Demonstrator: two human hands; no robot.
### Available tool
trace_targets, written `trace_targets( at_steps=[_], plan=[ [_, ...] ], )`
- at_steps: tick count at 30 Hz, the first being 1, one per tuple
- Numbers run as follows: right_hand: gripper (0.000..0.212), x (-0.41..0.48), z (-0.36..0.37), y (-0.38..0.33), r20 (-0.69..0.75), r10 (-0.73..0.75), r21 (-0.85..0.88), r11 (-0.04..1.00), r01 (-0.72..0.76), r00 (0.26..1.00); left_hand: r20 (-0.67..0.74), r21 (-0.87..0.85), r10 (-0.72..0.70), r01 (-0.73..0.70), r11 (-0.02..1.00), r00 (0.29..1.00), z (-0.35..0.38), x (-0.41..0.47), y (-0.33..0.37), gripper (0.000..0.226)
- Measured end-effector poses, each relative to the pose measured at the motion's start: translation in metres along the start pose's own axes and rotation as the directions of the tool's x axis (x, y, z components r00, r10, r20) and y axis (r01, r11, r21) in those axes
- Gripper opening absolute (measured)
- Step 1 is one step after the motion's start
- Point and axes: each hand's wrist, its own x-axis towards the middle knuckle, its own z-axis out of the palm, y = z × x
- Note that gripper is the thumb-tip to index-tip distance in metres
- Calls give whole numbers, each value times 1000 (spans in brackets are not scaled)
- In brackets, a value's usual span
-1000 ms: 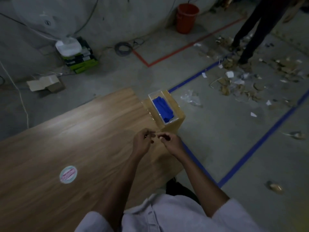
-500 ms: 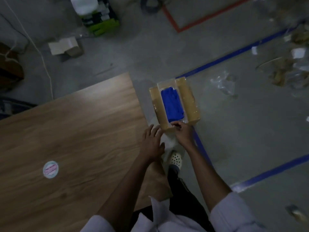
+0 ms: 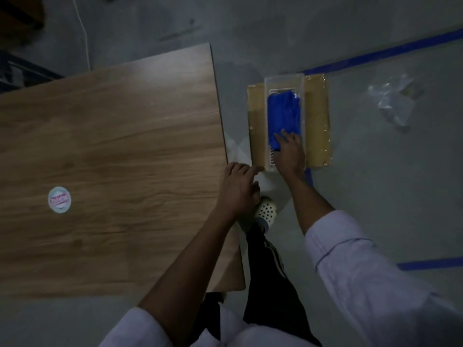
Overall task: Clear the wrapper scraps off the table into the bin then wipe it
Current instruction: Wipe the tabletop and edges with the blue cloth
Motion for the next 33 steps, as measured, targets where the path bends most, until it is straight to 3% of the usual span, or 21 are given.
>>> trace_targets(
  at_steps=[3, 5, 7, 9, 12, 14, 16, 17, 18, 19, 21, 22, 24, 26, 29, 33],
  plan=[
    [47, -7, -15, -11, -178, 143, 300, 950, -84, 974, 22, -270, -108, 110, 957, 994, -16, -2, 13, 38],
    [38, -23, -40, -29, -249, 269, 487, 865, -120, 930, 64, -485, -231, 233, 843, 971, -33, -4, 24, 34],
    [28, -50, -70, -52, -313, 321, 624, 779, -60, 894, 121, -703, -370, 343, 623, 921, -51, -8, 34, 31],
    [19, -83, -96, -72, -304, 320, 752, 658, 20, 897, 247, -844, -469, 426, 325, 848, -69, -13, 44, 34],
    [17, -142, -128, -109, -172, 307, 921, 388, 42, 936, 536, -843, -394, 498, -203, 747, -94, -31, 42, 49],
    [27, -178, -138, -128, -54, 255, 995, 97, 30, 966, 603, -775, -222, 498, -389, 766, -109, -49, 36, 64],
    [37, -213, -134, -140, 56, 135, 994, -104, -42, 989, 492, -768, -105, 374, -521, 864, -122, -73, 30, 60],
    [42, -229, -131, -145, 106, 90, 990, -103, -97, 990, 437, -780, -122, 308, -545, 891, -128, -86, 28, 53],
    [47, -242, -127, -148, 139, 75, 990, -31, -137, 987, 399, -817, -174, 263, -513, 900, -131, -97, 25, 45],
    [53, -258, -123, -154, 117, 85, 984, 122, -127, 989, 347, -890, -257, 231, -394, 902, -134, -111, 20, 38],
    [69, -289, -112, -164, -53, 81, 860, 511, 4, 995, 186, -979, -403, 201, -5, 896, -141, -139, 5, 33],
    [72, -304, -106, -169, -154, 46, 771, 630, 91, 987, 131, -970, -406, 201, 135, 904, -145, -153, -3, 31],
    [64, -325, -98, -185, -288, -59, 670, 700, 246, 956, 69, -940, -344, 176, 291, 937, -153, -181, -13, 30],
    [54, -340, -92, -208, -264, -153, 634, 717, 291, 952, 49, -934, -244, 132, 333, 968, -160, -209, -19, 31],
    [67, -360, -80, -237, -146, -238, 576, 769, 278, 960, 65, -972, -151, 96, 213, 986, -164, -246, -28, 36],
    [70, -395, -54, -263, -291, -426, 266, 825, 500, 857, 54, -988, -199, 82, 131, 979, -172, -278, -44, 33]
  ],
)
